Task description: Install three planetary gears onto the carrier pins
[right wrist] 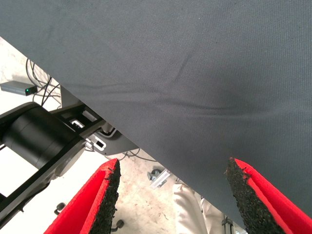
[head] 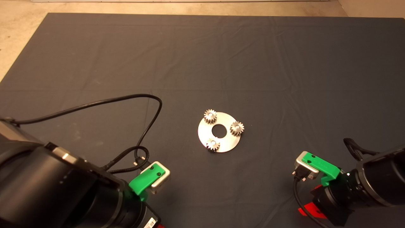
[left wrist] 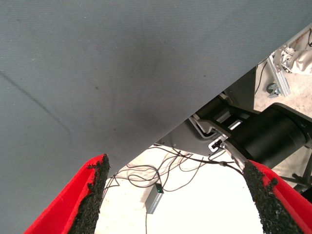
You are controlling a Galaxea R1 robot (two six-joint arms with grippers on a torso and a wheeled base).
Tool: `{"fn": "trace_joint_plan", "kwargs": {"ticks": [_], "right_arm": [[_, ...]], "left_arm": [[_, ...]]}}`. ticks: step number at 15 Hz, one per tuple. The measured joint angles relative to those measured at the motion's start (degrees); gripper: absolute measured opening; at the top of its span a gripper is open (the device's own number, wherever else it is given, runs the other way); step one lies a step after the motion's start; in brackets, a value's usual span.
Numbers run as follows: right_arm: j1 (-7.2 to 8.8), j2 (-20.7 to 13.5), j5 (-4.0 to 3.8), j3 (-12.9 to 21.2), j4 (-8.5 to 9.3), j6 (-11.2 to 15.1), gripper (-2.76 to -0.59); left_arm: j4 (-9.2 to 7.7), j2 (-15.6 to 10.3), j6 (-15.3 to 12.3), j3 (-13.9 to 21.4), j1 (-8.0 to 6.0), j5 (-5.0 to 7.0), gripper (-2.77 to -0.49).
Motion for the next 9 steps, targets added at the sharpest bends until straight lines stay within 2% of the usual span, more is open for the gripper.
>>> {"fn": "trace_joint_plan", "kwargs": {"ticks": [3, 9], "right_arm": [[-0.01, 0.8, -0.12, 0.0, 0.02, 0.0, -1.75], [-0.15, 1.1, -0.22, 0.0, 0.05, 0.0, -1.75]], "left_arm": [[-0.20, 0.9, -2.5, 0.0, 0.95, 0.02, -1.35], [-0.37, 1.4, -4.0, 0.0, 1.72, -0.02, -1.35]]}}
